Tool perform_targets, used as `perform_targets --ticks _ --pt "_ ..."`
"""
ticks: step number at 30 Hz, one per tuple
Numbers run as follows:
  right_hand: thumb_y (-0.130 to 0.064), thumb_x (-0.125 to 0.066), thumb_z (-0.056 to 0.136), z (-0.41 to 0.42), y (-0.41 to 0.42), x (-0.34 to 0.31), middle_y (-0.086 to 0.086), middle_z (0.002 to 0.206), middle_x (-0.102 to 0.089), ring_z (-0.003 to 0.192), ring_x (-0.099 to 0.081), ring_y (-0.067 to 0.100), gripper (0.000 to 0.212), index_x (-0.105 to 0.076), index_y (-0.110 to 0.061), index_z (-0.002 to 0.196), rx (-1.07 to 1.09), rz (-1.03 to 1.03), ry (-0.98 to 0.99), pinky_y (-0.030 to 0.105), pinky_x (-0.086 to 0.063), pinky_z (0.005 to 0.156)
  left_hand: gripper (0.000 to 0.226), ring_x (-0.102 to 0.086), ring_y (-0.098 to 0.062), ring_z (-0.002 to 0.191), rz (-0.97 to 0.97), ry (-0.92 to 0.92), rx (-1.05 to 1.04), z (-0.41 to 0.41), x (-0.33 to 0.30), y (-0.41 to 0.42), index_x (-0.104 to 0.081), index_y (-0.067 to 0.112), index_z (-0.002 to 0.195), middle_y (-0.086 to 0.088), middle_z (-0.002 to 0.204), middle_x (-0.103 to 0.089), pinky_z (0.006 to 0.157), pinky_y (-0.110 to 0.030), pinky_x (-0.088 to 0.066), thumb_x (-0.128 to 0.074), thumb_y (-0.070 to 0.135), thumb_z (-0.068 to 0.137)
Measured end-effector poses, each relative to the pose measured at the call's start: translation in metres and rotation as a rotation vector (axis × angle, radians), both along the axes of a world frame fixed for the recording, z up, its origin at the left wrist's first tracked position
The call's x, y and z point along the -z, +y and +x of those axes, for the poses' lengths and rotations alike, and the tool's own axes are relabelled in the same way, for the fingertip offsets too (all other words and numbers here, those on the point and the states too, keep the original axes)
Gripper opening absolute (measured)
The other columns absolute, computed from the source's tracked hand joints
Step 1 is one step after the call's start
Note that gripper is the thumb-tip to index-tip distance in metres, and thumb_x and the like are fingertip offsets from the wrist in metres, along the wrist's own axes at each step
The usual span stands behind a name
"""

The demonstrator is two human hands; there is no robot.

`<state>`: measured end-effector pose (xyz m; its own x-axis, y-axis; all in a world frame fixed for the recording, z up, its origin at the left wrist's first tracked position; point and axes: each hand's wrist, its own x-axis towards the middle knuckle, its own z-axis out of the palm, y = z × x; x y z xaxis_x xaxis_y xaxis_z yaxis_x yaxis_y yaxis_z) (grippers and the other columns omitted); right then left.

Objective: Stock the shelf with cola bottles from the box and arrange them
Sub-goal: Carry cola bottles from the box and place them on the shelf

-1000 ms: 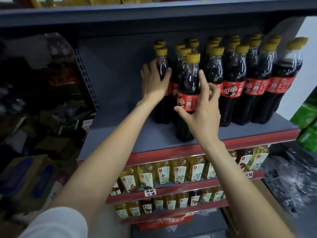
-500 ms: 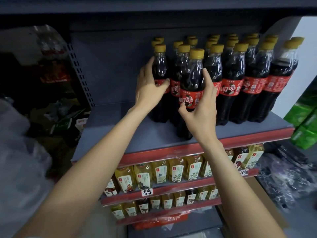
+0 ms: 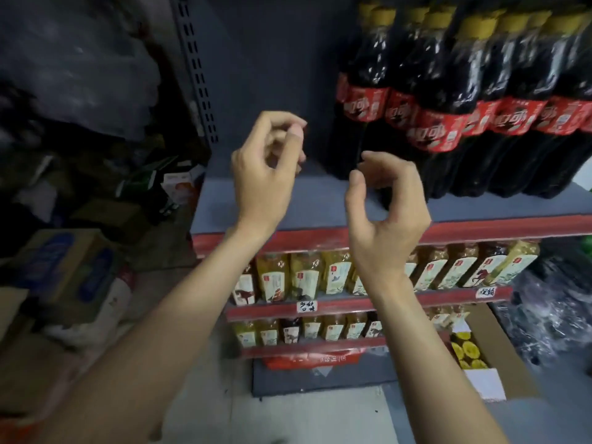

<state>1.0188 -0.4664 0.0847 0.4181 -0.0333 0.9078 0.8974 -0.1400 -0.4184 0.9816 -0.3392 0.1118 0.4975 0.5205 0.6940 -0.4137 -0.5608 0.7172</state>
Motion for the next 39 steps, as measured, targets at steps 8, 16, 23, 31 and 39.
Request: perform_targets --ticks 8,16,23,31,39 --pt "-0.016 -0.056 0.093 -0.096 0.066 0.076 0.003 0.103 -0.063 0.091 -0.059 0.010 0.024 -0.061 -0.006 0.114 -0.553 -0.472 0.255 0.027 -0.051 0.077 0.008 -0.059 0.001 0.067 -0.214 0.318 -0.267 -0.174 0.094 0.060 -0.059 0.033 0.091 0.017 0.070 -0.063 0.062 -0.021 -0.046 -0.052 0.032 0.087" --pt "-0.023 -0.062 0.091 -0.178 0.180 0.163 0.005 0.126 -0.057 0.115 -0.055 0.023 0.041 -0.054 -0.018 0.131 -0.835 -1.140 0.354 0.037 -0.047 0.093 0.021 -0.061 -0.010 0.102 -0.505 0.696 -0.573 -0.339 0.214 0.134 -0.059 0.045 0.099 0.014 0.104 -0.067 0.090 -0.031 -0.047 -0.059 0.038 0.079" --pt "-0.022 -0.062 0.092 -0.263 0.322 0.209 0.004 0.119 -0.064 0.110 -0.059 0.022 0.038 -0.057 -0.018 0.129 -0.933 -1.400 0.377 0.029 -0.043 0.089 0.028 -0.064 -0.020 0.099 -0.606 0.829 -0.774 -0.459 0.263 0.236 -0.063 0.012 0.111 0.000 0.112 -0.066 0.086 -0.042 -0.052 -0.063 0.026 0.087" --pt "-0.015 -0.066 0.087 -0.353 0.504 0.227 0.005 0.110 -0.069 0.101 -0.064 0.026 0.028 -0.063 -0.011 0.114 -0.998 -1.303 0.386 0.038 -0.052 0.084 0.027 -0.067 -0.018 0.095 -0.646 0.867 -1.010 -0.567 0.267 0.389 -0.063 0.014 0.113 0.002 0.099 -0.070 0.076 -0.022 -0.044 -0.062 0.022 0.087" --pt "-0.023 -0.068 0.088 -0.420 0.708 0.258 0.003 0.126 -0.060 0.117 -0.054 0.020 0.045 -0.055 -0.016 0.131 -1.152 -1.261 0.262 0.032 -0.047 0.093 0.034 -0.062 -0.019 0.102 -0.737 0.826 -1.186 -0.639 0.301 0.569 -0.057 0.011 0.119 -0.003 0.114 -0.065 0.088 -0.035 -0.050 -0.066 0.016 0.086"
